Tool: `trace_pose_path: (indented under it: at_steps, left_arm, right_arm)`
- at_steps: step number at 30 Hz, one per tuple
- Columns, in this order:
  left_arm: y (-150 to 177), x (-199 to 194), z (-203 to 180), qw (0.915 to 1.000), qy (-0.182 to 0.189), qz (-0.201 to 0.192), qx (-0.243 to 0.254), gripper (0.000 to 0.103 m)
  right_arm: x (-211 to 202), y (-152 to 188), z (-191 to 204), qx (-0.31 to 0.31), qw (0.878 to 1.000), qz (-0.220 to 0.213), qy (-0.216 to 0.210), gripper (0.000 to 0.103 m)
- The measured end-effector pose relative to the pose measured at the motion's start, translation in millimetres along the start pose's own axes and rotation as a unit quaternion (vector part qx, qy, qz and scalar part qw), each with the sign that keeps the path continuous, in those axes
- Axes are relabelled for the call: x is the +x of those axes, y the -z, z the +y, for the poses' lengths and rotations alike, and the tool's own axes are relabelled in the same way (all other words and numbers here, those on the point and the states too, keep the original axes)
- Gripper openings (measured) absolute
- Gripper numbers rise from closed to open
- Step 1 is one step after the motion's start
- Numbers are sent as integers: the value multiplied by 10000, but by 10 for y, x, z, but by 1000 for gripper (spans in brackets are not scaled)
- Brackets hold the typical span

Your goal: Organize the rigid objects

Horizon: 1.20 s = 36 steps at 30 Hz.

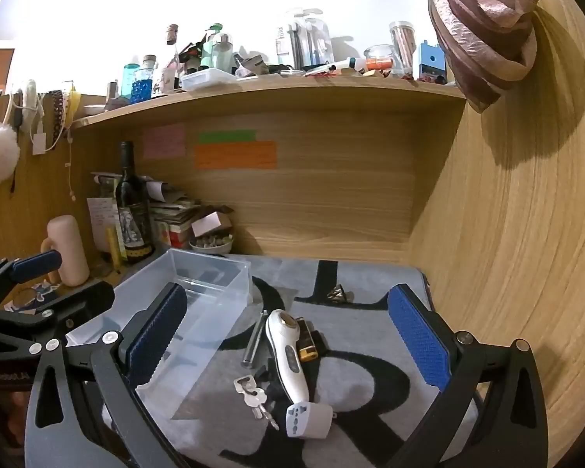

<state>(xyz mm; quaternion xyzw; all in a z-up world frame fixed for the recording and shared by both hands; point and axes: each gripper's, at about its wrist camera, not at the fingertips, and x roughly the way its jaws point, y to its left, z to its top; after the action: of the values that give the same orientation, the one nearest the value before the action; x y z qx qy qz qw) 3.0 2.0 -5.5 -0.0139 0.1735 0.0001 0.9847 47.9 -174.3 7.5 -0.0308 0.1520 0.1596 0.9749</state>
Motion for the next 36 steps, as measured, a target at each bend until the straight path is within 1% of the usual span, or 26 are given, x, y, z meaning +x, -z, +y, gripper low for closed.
trace_pose_path:
  at_steps: [36]
  left_arm:
    - [-39, 0, 40, 10000, -2, -50, -66, 103]
  right_arm:
    - [-27, 2, 55, -49, 10000, -1, -6, 103]
